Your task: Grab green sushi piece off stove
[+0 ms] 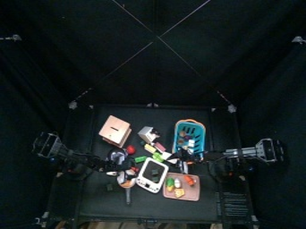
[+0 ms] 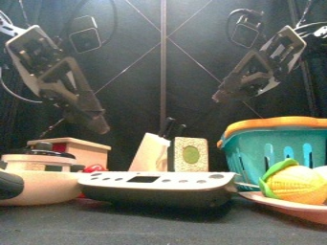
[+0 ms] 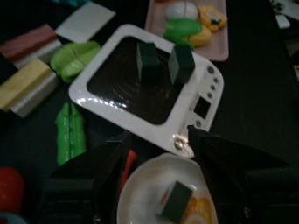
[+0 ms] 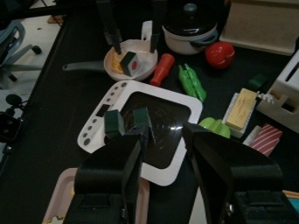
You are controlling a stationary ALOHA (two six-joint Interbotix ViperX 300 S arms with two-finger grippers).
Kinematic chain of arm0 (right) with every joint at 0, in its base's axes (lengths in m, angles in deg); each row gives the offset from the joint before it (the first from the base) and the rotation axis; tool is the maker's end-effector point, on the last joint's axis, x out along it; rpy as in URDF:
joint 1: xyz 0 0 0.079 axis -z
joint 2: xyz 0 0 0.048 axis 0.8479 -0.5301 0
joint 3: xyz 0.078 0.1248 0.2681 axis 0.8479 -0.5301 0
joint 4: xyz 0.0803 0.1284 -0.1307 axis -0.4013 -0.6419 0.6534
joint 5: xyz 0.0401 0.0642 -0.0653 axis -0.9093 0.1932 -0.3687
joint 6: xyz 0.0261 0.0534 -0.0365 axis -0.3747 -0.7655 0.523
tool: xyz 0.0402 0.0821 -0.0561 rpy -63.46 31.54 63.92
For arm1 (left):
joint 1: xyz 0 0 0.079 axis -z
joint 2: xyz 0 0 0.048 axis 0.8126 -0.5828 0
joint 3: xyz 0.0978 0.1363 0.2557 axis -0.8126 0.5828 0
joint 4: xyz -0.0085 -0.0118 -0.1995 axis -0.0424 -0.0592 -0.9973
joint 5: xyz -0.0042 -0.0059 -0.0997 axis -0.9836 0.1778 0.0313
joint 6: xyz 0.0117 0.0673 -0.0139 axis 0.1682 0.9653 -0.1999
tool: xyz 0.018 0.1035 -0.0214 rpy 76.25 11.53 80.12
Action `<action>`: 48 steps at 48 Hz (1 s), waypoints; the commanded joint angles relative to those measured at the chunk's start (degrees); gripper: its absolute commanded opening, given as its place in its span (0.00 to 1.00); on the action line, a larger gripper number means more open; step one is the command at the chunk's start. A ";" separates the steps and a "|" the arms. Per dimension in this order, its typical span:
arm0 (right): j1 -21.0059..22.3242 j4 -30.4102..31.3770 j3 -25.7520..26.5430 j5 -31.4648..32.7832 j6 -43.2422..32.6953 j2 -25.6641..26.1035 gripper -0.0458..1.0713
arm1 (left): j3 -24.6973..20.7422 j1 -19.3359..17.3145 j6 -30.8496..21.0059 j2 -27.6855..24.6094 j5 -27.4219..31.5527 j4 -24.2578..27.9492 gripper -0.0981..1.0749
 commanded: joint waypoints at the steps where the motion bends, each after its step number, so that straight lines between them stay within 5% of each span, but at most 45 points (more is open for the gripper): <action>1: 0.18 -0.09 0.70 -0.18 -0.18 0.53 0.72 | -4.04 -0.18 0.09 -3.08 -5.01 0.70 0.85; 15: 0.18 0.00 0.62 -0.18 -0.09 0.53 0.72 | -11.51 -0.35 0.00 -12.66 -6.59 1.85 0.85; 48: 0.18 0.00 0.62 0.00 0.00 0.53 0.72 | -12.74 -1.58 -0.09 -17.84 -7.12 -1.23 0.85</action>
